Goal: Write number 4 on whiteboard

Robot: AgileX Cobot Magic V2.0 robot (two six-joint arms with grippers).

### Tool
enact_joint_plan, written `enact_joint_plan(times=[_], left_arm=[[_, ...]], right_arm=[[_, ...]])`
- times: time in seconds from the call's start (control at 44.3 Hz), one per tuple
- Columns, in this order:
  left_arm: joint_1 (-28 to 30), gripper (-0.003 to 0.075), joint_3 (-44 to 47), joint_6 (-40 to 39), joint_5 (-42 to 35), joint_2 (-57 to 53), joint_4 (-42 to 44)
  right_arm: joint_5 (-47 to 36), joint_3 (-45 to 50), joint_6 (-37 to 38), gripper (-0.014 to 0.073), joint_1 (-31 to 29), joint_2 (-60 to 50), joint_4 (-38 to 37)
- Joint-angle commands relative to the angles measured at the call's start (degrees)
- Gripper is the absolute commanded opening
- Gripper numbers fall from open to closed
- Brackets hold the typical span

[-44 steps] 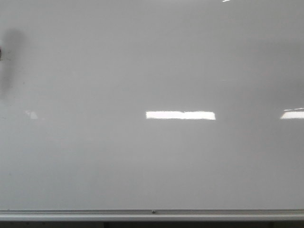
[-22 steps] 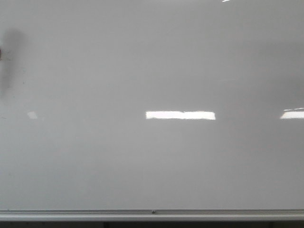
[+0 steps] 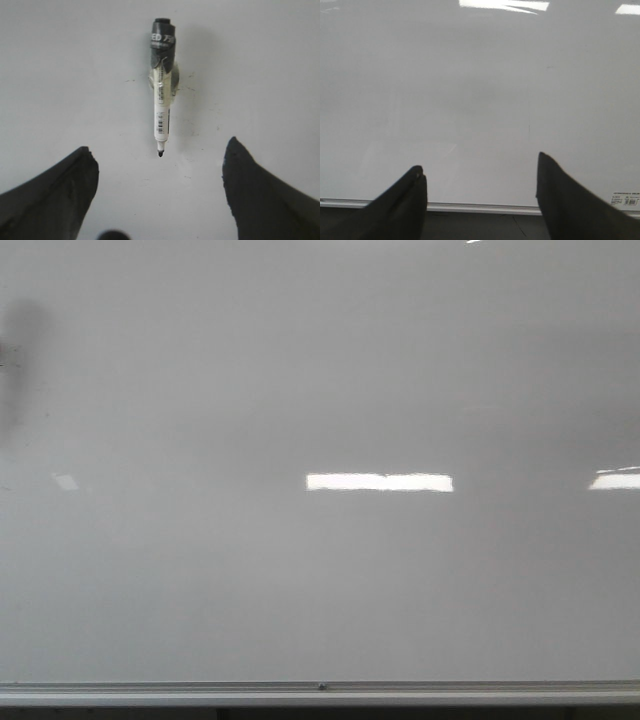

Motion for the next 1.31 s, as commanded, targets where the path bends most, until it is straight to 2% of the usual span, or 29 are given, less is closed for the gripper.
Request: enact_joint_plan(times=[0.0, 0.542, 0.926, 1.016, 1.287], left_arm=[[0.69, 0.0511, -3.28, -0.94, -5.44, 2.73, -2.70], [-1.31, 0.0510, -12.37, 1.28, -4.43, 21.30, -2.70], [-2.11, 0.0503, -15.20, 2.90, -5.30, 27.30, -2.70], [-2.11, 0.0454, -15.20, 3.44, -5.67, 27.81, -2.70], [-2.11, 0.0230, -15.20, 3.45, -7.95, 28.37, -2.70]], right_arm=[[-3.79, -1.80, -0.10, 0.0498, -0.15, 0.63, -0.65], [-3.79, -1.80, -0.10, 0.0498, -0.15, 0.63, -0.65], [-3.79, -1.80, -0.10, 0.0498, -0.15, 0.63, -0.65], [-3.79, -1.80, -0.10, 0.0498, -0.15, 0.63, -0.65], [-3.79, -1.80, -0.10, 0.0498, -0.15, 0.63, -0.65]])
